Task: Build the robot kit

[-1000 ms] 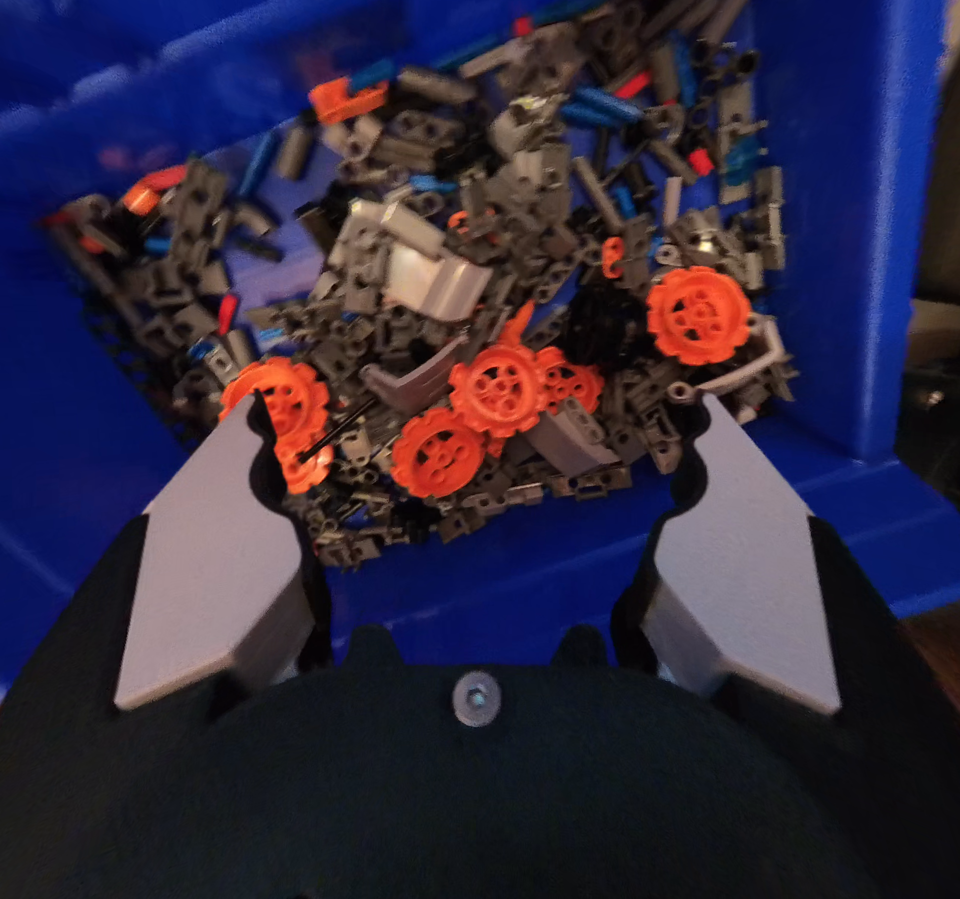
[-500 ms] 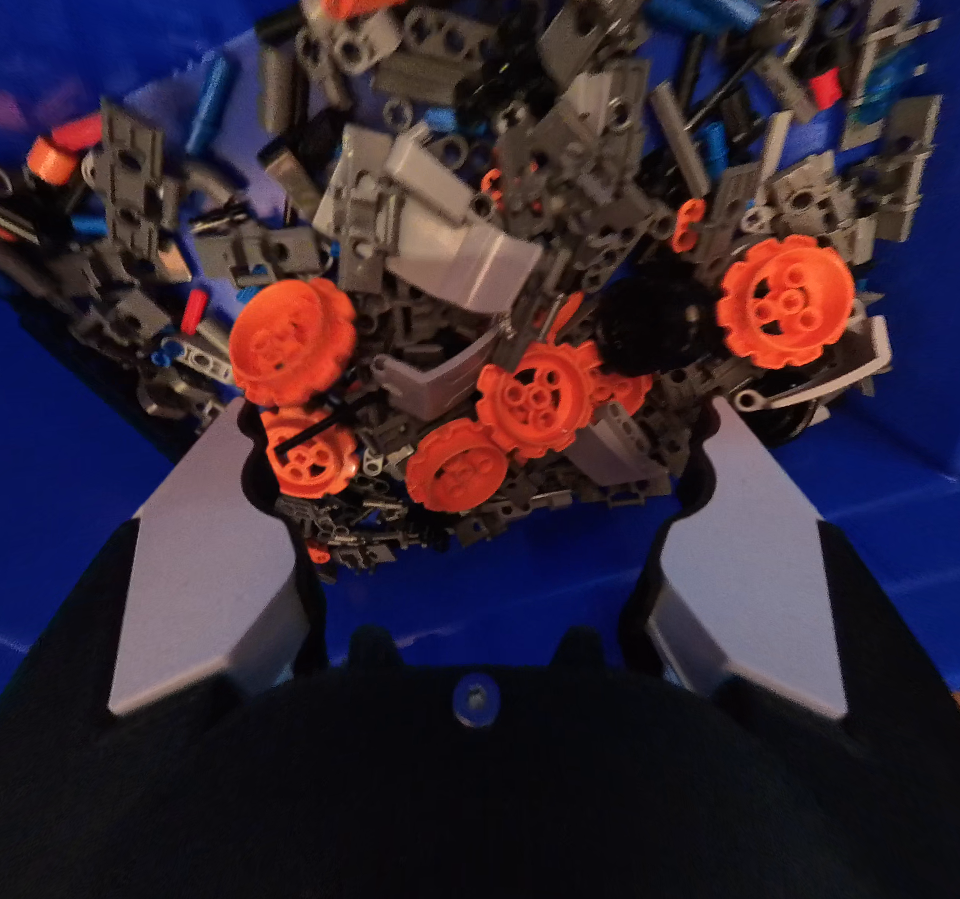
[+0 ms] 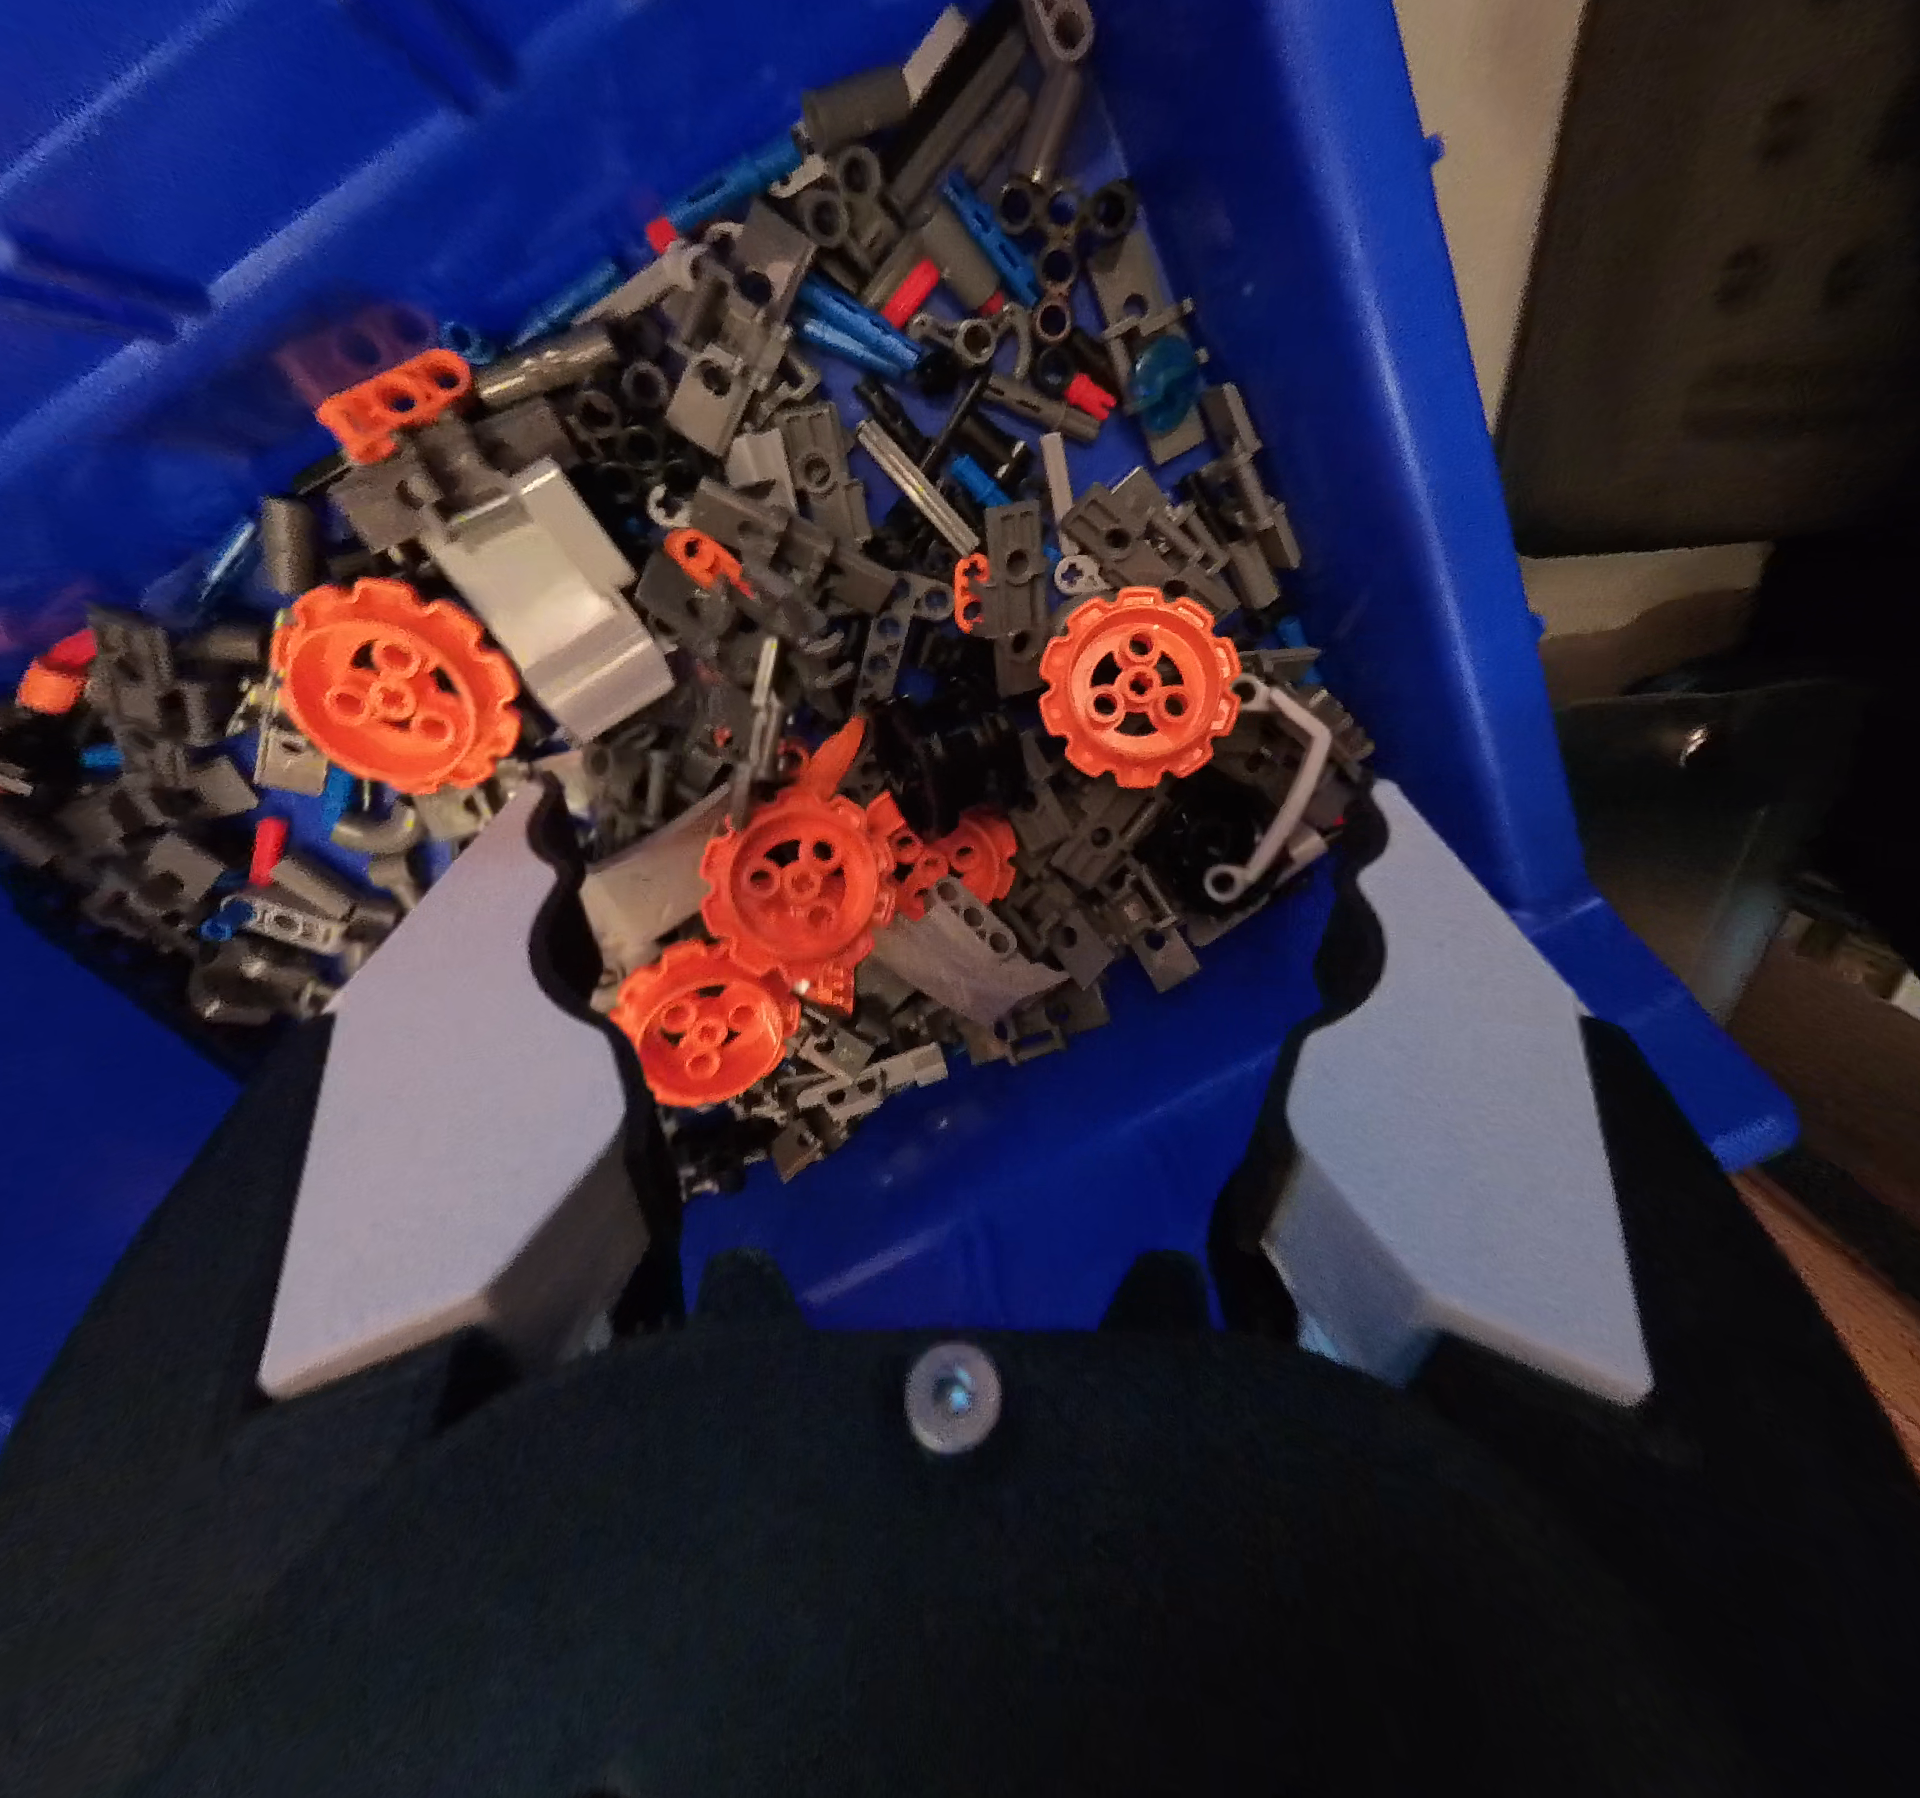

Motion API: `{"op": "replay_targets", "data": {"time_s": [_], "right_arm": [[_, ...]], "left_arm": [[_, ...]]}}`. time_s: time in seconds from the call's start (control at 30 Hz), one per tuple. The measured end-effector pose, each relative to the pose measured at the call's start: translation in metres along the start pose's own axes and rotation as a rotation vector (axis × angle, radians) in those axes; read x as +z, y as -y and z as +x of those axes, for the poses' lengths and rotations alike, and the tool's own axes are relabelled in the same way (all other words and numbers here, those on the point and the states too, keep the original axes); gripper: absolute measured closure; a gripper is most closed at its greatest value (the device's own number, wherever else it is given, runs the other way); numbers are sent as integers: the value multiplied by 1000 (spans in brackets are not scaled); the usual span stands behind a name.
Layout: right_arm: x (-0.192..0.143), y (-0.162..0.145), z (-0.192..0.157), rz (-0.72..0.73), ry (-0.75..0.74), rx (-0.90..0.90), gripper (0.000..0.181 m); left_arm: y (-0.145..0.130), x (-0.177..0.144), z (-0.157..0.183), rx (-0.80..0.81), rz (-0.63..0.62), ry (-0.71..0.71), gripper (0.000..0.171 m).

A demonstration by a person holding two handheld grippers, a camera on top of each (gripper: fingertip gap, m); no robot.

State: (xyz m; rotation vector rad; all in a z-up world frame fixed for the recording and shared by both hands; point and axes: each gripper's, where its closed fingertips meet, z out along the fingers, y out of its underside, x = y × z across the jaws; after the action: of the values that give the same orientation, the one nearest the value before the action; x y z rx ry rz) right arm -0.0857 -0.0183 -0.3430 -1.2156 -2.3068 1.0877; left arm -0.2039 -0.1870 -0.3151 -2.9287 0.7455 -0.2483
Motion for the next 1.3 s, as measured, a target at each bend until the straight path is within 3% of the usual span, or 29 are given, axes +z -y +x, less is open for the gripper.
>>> {"op": "replay_targets", "data": {"time_s": [0.2, 0.3, 0.47, 0.97, 1.07, 1.3], "right_arm": [[0, 0, 0, -3, 0, 0, 148], [1, 0, 0, -4, 3, 0, 148], [0, 0, 0, -3, 4, 2, 148], [0, 0, 1, -3, 5, 11, 147], [0, 0, 1, -3, 5, 11, 148], [0, 0, 1, -3, 5, 10, 147]], "left_arm": [[-33, -12, -16, -151, -56, -8, 50], [-54, -12, -39, -239, -126, 60, 39], [-64, 2, -49, -256, -194, 62, 16], [-42, 11, -16, -118, -176, 33, 19], [-27, 11, 4, -102, -105, -31, 34], [-18, 19, 23, -94, -76, -40, 35]]}}
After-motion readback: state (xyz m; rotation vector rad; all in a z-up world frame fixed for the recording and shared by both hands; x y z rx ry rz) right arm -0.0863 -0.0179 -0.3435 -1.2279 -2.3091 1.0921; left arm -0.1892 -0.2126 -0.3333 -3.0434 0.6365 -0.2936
